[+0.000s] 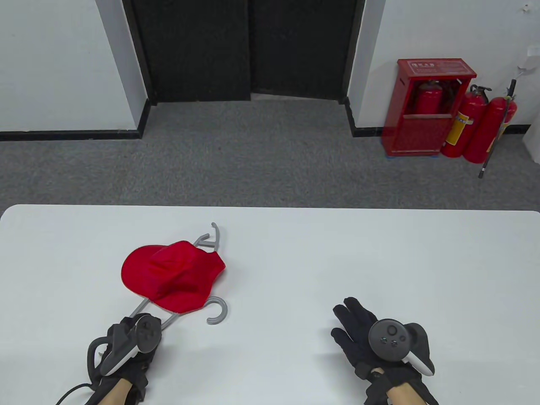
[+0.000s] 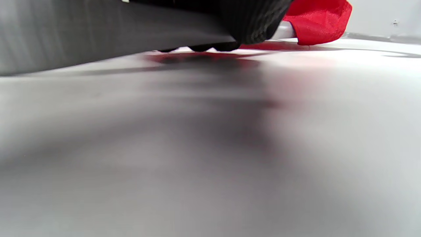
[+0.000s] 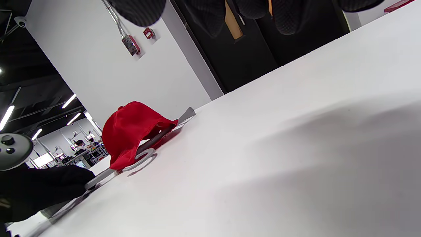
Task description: Remove the baseball cap from gray hanger
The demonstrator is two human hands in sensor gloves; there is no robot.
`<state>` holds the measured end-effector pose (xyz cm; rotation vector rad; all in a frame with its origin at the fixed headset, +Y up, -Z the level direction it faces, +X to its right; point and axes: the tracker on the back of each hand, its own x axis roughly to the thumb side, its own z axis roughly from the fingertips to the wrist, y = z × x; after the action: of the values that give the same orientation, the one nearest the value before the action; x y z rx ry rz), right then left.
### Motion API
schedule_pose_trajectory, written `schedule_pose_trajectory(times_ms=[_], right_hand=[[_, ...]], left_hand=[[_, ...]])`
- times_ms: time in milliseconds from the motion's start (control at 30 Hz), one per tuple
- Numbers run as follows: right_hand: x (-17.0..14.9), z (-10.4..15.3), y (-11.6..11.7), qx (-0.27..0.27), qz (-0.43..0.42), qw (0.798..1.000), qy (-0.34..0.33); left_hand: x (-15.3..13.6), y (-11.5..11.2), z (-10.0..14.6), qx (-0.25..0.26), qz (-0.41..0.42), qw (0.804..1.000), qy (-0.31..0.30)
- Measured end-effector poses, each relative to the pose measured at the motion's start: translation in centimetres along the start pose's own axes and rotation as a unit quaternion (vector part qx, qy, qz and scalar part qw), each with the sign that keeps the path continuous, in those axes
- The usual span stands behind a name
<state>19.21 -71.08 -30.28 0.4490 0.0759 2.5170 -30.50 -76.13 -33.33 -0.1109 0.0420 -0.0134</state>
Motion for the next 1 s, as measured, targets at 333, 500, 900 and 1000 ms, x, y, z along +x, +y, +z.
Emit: schedule_pose_trajectory(times_ms=[333, 500, 900, 1000], right_hand=[[0.0, 0.0, -0.1, 0.005, 0.001, 1.000, 0.000], [0.0, 0.0, -0.1, 0.002, -0.003, 1.000, -0.001], [-0.1, 0.0, -0.2, 0.004, -0.007, 1.000, 0.003], [-0.1, 0.0, -0.2, 0.007, -0.003, 1.000, 0.001]], left_hand=[[-0.6, 1.4, 0.2, 0.041, 0.045, 0.998, 0.009], [-1.4, 2.6, 0.3, 0.063, 0.126, 0.990, 0.020], [-3.9, 3.5, 0.5, 0.092, 0.308, 0.946, 0.039], [-4.1, 3.8, 0.6, 0.094, 0.334, 0.937, 0.038]])
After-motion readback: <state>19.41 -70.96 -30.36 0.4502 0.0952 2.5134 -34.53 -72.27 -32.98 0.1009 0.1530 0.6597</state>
